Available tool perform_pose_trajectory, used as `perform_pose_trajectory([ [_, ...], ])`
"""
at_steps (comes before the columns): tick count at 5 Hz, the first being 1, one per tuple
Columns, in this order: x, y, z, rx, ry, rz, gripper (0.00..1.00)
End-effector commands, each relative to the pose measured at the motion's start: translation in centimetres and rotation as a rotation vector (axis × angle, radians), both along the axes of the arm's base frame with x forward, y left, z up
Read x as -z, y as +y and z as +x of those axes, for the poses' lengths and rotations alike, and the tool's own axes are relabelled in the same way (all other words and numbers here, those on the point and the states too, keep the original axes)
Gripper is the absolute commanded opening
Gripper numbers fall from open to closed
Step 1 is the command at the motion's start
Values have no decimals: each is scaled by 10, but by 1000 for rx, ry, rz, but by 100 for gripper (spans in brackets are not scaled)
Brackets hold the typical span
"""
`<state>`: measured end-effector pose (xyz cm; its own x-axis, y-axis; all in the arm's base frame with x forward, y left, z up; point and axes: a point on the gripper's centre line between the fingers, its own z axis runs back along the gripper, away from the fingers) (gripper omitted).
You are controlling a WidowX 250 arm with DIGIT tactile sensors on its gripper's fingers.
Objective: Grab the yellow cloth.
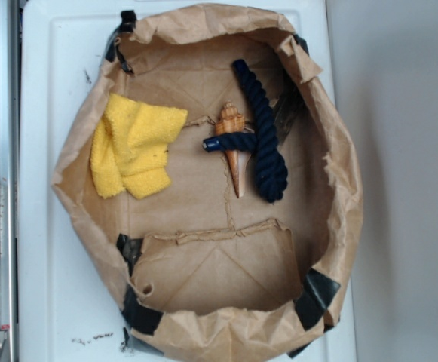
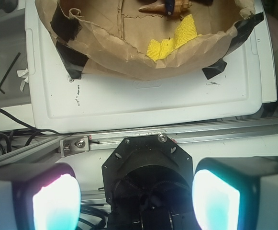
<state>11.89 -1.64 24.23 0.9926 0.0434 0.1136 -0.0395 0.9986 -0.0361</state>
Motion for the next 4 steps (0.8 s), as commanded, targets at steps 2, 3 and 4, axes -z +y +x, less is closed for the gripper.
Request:
perform_pose_trajectory([
  [2, -1, 19, 11, -100, 39, 74, 100],
  [3, -1, 19, 11, -100, 39, 74, 100],
  [4, -1, 19, 11, -100, 39, 74, 100],
])
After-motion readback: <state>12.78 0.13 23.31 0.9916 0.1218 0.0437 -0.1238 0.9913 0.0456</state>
